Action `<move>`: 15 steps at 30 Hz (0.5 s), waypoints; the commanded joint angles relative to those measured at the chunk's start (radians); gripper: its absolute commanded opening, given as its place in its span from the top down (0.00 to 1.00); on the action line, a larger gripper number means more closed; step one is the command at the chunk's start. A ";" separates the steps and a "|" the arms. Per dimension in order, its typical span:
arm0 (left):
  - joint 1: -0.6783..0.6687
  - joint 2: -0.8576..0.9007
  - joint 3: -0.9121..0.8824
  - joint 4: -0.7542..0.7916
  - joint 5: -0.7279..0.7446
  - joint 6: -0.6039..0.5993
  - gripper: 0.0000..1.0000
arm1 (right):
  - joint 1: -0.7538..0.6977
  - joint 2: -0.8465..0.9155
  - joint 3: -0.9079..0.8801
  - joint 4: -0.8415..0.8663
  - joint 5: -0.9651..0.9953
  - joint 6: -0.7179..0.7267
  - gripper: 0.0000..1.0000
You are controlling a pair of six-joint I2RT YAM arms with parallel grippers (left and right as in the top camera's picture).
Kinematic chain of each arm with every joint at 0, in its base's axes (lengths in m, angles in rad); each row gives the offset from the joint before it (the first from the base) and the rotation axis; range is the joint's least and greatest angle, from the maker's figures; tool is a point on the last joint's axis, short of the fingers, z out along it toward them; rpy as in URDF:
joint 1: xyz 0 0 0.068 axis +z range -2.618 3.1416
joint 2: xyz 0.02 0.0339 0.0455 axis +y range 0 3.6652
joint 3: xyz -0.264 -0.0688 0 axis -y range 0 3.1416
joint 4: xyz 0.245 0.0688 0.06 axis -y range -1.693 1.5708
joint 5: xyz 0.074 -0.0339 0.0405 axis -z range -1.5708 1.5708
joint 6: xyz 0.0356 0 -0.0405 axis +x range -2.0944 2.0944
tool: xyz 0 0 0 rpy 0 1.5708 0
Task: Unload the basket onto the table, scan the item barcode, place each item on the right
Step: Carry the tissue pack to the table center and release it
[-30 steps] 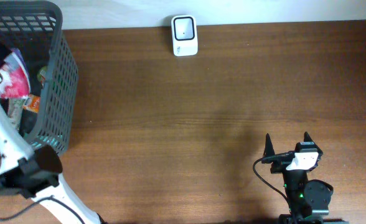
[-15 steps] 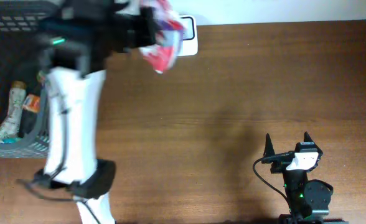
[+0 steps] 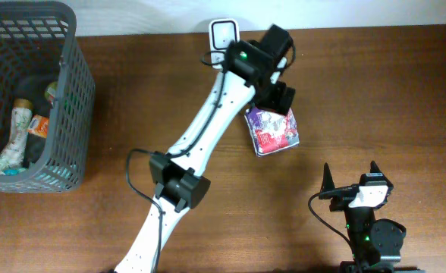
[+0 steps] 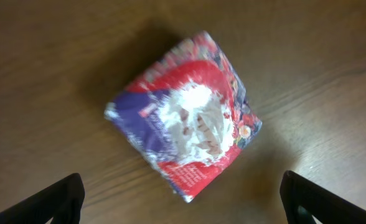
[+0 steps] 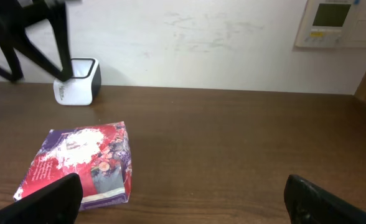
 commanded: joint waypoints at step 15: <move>0.033 -0.056 -0.638 0.334 0.237 -0.150 0.36 | 0.006 -0.006 -0.008 -0.001 0.005 0.004 0.01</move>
